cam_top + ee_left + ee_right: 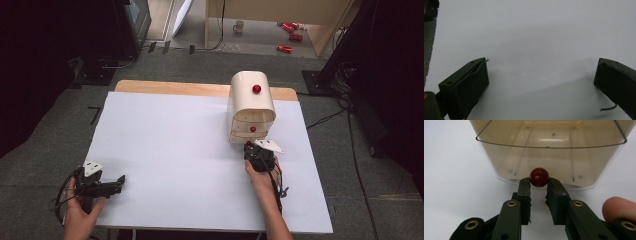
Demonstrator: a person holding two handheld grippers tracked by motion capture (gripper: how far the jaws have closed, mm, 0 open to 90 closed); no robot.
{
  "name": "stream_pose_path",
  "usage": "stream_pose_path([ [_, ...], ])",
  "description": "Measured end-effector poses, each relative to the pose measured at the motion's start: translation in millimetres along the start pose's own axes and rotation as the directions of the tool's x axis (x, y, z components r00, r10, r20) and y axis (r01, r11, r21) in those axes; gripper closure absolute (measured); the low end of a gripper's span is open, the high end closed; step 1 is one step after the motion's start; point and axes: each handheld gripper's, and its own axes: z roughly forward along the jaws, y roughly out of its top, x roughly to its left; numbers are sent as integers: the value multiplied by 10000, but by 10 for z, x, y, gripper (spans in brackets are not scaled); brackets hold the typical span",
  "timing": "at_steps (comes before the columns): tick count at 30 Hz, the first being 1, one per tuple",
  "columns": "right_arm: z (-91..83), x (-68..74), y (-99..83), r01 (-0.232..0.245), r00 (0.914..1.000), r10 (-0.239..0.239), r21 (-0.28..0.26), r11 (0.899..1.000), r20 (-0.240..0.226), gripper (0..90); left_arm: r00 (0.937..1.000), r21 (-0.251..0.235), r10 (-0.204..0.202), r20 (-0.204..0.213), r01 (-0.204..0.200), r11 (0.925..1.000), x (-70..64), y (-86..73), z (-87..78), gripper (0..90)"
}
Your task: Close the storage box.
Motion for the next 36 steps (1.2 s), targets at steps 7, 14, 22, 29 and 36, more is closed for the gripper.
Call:
stream_pose_path([
  [7, 22, -13, -2, -42, 10000, 42, -38, 10000, 24, 737, 10000, -1, -1, 2, 1, 10000, 0, 0, 0, 0],
  [14, 39, -44, -9, -239, 9997, 238, 86, 9997, 78, 615, 10000, -1, -3, 2, 3, 10000, 0, 0, 0, 0],
  [22, 6, -98, -30, -68, 9999, 72, 310, 9995, -151, 234, 10000, -3, -1, 1, 1, 10000, 0, 0, 0, 0],
  [29, -72, -153, -78, 370, 9988, -400, 1002, 9943, 280, 95, 10000, -1, 0, 1, 0, 10000, 0, 0, 0, 0],
  [36, -269, -349, -181, 319, 9983, -364, 989, 9946, 449, 80, 10000, -2, -1, 0, 1, 10000, 0, 0, -1, 0],
])
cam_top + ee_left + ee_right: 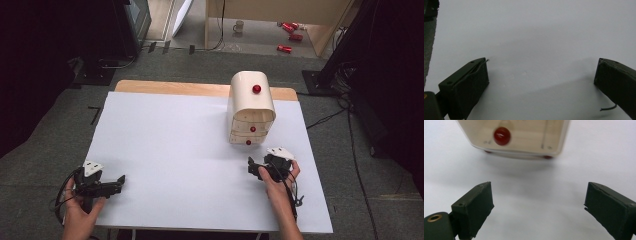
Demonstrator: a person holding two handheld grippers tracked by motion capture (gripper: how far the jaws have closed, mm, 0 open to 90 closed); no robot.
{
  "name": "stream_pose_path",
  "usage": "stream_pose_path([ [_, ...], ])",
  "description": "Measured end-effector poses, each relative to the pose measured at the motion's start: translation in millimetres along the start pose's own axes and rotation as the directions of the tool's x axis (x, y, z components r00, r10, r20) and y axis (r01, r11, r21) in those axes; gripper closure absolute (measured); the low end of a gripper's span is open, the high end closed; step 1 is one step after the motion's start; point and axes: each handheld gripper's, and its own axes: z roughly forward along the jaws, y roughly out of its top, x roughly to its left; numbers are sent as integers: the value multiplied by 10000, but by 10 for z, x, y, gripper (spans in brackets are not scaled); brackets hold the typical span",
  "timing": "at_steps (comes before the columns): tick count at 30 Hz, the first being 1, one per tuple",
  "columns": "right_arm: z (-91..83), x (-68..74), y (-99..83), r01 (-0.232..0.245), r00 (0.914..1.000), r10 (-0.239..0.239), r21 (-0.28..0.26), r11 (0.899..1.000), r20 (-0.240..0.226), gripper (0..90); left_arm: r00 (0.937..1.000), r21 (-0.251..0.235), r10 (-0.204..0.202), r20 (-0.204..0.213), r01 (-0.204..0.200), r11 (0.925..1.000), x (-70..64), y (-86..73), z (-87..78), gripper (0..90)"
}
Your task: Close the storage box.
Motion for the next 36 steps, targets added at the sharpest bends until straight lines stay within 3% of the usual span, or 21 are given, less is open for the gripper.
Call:
stream_pose_path([
  [9, -224, -321, -229, -202, 9991, 198, 108, 9997, 387, 80, 10000, -4, 0, 0, 0, 10000, 0, 0, 0, 0],
  [14, -374, -525, -381, -553, 9972, 540, 253, 9981, 512, 80, 10000, 1, 4, 2, -4, 10000, 0, 0, 0, 0],
  [20, -474, -645, -504, -714, 9960, 690, 407, 9966, 562, 80, 10000, -3, 1, -1, -1, 10000, 0, 0, 0, 0],
  [27, -602, -795, -610, -612, 9958, 572, 550, 9966, 721, 81, 10000, 4, 6, 1, -6, 10000, 0, 0, 0, 0],
  [33, -641, -882, -657, -582, 9972, 555, 550, 9968, 502, 93, 10000, 4, 4, 1, -4, 10000, 0, -1, 0, 0],
  [36, -627, -840, -692, 49, 9971, -92, 565, 9984, 756, 93, 10000, 4, 11, -3, -11, 10000, 0, 0, 0, 0],
])
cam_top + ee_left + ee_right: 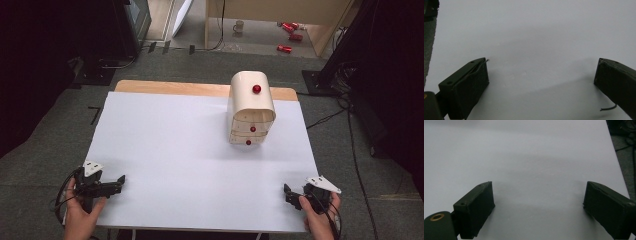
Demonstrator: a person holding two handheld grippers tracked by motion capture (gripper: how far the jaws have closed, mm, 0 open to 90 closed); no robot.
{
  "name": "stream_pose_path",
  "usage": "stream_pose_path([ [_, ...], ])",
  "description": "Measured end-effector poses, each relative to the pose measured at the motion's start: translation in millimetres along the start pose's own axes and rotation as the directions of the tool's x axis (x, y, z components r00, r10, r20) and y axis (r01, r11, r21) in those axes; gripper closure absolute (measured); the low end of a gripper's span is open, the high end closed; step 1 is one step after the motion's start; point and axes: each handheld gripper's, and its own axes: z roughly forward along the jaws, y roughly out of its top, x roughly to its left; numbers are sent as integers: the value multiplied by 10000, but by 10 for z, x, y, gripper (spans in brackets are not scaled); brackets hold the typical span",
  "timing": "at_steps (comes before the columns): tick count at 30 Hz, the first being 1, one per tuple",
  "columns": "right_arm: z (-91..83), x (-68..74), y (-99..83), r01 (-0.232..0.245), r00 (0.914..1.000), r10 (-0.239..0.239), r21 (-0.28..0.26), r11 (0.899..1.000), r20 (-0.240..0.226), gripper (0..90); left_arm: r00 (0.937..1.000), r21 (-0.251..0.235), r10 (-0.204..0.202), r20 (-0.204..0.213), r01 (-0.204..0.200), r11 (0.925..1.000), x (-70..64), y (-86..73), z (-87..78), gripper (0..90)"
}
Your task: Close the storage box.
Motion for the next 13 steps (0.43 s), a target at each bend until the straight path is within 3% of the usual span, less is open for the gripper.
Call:
stream_pose_path([
  [13, -1, 10, -23, 6, 10000, -5, -159, 9999, 65, 95, 10000, 4, 3, 1, -3, 10000, 1, 0, 0, 0],
])
